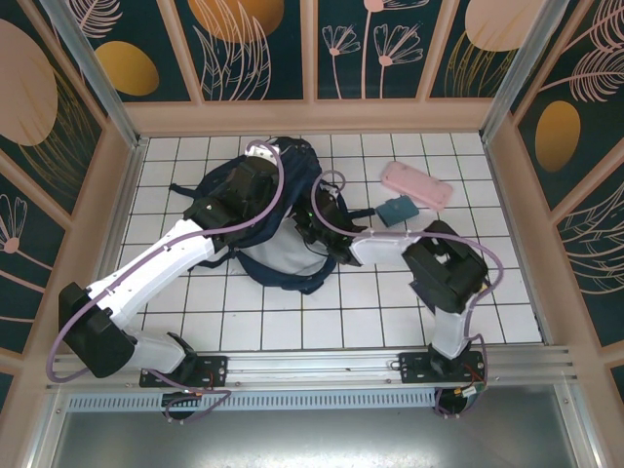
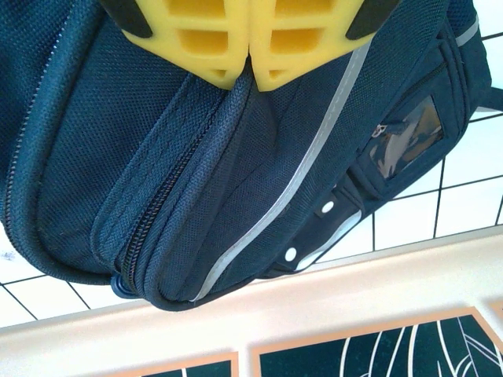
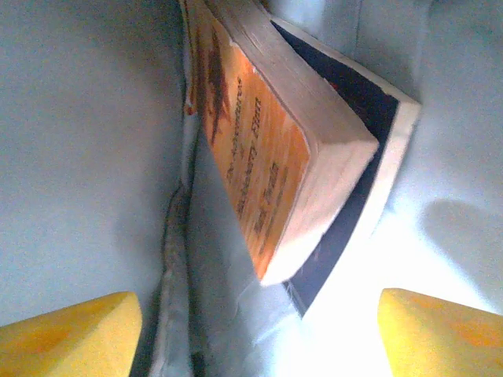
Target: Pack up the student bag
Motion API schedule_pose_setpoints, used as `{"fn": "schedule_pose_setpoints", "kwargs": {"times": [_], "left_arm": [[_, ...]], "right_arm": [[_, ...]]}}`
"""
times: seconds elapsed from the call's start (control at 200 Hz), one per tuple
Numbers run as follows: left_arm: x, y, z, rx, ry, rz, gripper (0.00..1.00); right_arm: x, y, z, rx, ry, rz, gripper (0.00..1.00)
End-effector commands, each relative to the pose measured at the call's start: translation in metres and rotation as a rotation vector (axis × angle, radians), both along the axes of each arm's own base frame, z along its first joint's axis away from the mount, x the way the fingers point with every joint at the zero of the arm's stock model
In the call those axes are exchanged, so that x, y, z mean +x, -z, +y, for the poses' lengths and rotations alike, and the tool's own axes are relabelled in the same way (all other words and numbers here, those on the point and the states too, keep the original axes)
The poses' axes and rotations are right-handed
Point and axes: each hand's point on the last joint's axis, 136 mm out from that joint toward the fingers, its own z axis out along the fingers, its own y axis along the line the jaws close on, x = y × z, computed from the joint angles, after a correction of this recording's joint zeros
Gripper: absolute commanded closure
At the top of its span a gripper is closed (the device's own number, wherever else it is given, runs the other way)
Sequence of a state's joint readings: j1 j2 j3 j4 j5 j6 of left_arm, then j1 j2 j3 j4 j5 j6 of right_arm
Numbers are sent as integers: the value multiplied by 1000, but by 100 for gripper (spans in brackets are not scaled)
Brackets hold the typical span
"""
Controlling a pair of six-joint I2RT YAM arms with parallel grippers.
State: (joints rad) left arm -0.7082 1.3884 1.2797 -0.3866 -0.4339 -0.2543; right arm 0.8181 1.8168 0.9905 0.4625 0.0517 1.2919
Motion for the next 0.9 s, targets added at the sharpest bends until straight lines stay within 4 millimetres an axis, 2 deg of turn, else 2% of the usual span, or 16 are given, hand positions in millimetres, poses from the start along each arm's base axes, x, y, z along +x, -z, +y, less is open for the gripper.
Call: {"fn": "schedule_pose_setpoints", "kwargs": {"times": [0.0, 0.155, 0.305, 0.4, 0.48, 0.541, 0.616, 0.681, 0.731, 0.781, 0.896], "left_arm": [[6, -73, 8, -169, -76, -195, 100], [7, -58, 9, -141, -88, -175, 100], [5, -26, 9, -66, -62, -120, 100], [0, -2, 7, -18, -33, -65, 100], [-8, 19, -1, 3, 49, -15, 100], [-19, 33, -12, 5, 143, 31, 100], [-31, 45, -15, 8, 200, 63, 98], [-37, 52, -11, 12, 208, 82, 88], [-41, 55, -8, 6, 201, 91, 74], [-43, 56, -4, -9, 183, 93, 58], [-44, 51, -3, -90, 146, 69, 27]], "right_arm": [[-30, 4, -11, -34, -83, 47, 29], [-52, 15, -48, -175, -62, 90, 46], [-60, -1, -107, -452, 51, 18, 46], [-61, -14, -148, -613, 143, -14, 40], [-59, -23, -176, -723, 175, -43, 25], [-57, -25, -199, -795, 221, -38, 16], [-52, -20, -228, -844, 274, 18, 12], [-49, -7, -255, -848, 303, 94, 10], [-50, 4, -271, -842, 318, 148, 10], [-50, 15, -298, -836, 372, 211, 8], [-55, 34, -339, -815, 435, 292, 3]]}}
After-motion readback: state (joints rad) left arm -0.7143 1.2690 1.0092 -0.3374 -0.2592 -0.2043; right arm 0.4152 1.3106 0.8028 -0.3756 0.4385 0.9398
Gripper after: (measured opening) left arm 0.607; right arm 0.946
